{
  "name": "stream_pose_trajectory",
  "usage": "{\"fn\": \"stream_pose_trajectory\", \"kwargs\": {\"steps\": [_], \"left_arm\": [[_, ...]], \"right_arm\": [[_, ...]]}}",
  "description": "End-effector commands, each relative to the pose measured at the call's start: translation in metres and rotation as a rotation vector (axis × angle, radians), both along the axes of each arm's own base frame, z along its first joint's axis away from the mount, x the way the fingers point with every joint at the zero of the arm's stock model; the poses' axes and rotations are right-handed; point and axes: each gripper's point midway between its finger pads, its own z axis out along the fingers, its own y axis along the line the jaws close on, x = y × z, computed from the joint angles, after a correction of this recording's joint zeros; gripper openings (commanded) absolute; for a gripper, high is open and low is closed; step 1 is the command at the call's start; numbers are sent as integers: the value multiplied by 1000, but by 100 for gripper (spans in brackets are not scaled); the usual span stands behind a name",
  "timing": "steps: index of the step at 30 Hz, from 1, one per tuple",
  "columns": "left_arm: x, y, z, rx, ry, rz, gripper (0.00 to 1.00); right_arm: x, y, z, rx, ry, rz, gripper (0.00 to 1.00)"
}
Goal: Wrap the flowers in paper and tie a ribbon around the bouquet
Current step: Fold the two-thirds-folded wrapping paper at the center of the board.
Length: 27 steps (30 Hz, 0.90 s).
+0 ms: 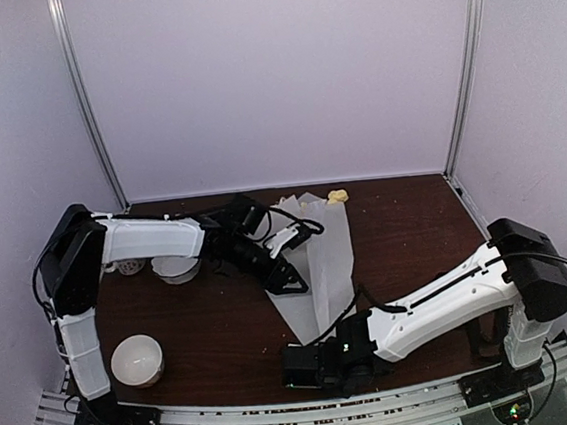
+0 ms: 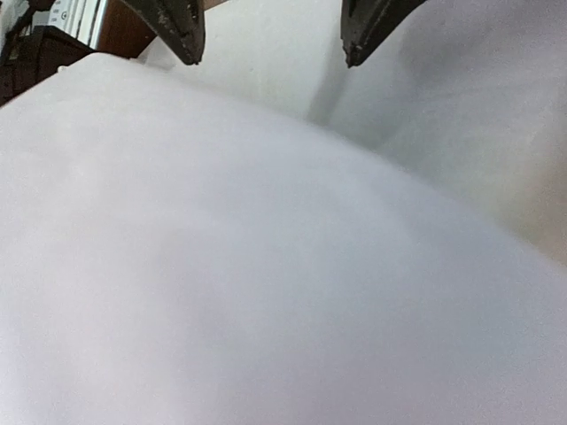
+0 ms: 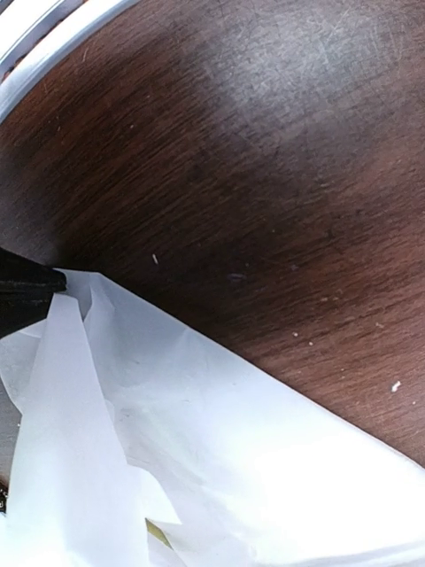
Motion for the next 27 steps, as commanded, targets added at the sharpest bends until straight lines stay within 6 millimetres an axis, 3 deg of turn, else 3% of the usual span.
{"fn": "stream_pose_trajectory", "kwargs": {"steps": [1, 6, 10, 12, 15, 21, 24, 27], "left_arm": [[9, 14, -49, 124, 26, 94, 52], [32, 20, -72, 187, -12, 199, 49], [31, 13, -83, 174, 28, 200, 48], [29, 9, -85, 144, 49, 194, 48], [26, 3, -81, 102, 62, 174, 48], [28, -9, -53, 36, 20, 110, 48], [27, -12, -15, -37, -27, 85, 52], [31, -8, 42, -110, -128, 90, 57]], "right_arm": [[-5, -8, -2, -58, 21, 30, 0], [3, -2, 22, -71, -29, 61, 0], [7, 12, 47, -56, -70, 129, 0], [6, 19, 47, -76, -78, 188, 0], [4, 25, 31, -148, -64, 263, 0], [-13, 27, -18, -263, 45, 386, 0], [-15, 22, -29, -300, 67, 382, 0], [-17, 19, -34, -303, 79, 377, 0]]}}
